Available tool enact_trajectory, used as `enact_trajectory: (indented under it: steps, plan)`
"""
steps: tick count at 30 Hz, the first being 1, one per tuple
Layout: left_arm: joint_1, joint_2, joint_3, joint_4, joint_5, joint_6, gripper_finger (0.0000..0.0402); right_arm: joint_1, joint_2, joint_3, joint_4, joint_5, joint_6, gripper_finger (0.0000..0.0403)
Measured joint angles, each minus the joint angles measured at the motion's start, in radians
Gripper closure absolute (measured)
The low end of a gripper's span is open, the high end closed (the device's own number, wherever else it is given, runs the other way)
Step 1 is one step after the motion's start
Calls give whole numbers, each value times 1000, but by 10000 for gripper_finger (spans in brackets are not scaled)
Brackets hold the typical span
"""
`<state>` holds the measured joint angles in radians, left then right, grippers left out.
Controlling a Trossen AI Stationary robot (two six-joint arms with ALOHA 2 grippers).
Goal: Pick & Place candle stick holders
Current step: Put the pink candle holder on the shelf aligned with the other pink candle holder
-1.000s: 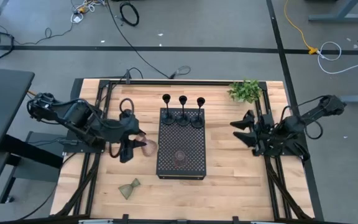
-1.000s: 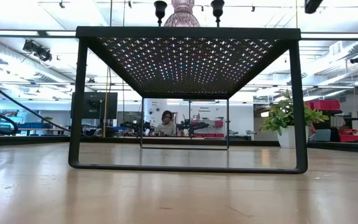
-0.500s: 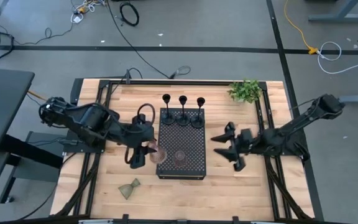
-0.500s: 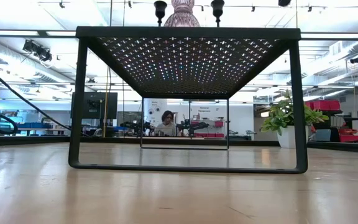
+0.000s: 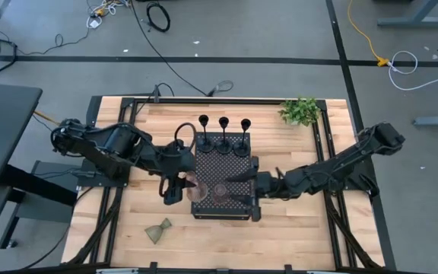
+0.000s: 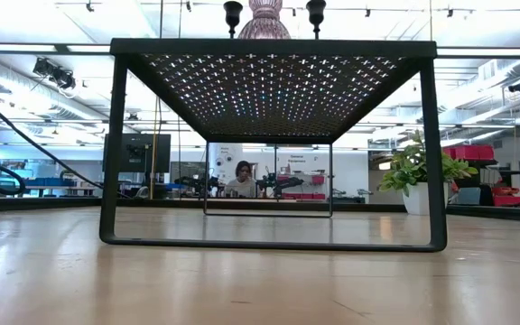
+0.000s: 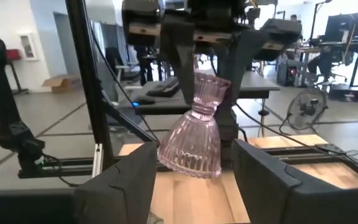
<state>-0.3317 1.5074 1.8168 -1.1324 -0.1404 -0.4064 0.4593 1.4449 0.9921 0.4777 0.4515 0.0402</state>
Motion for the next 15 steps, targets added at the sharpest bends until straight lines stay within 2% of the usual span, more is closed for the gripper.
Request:
enact_trajectory:
  steps: [6, 15]
  plan:
    - [-1, 0, 0, 6, 16, 20, 233, -39, 76, 46, -25, -30, 0, 197]
    - [-2, 0, 0, 12, 15, 38, 233, -86, 87, 48, -10, -126, 58, 186]
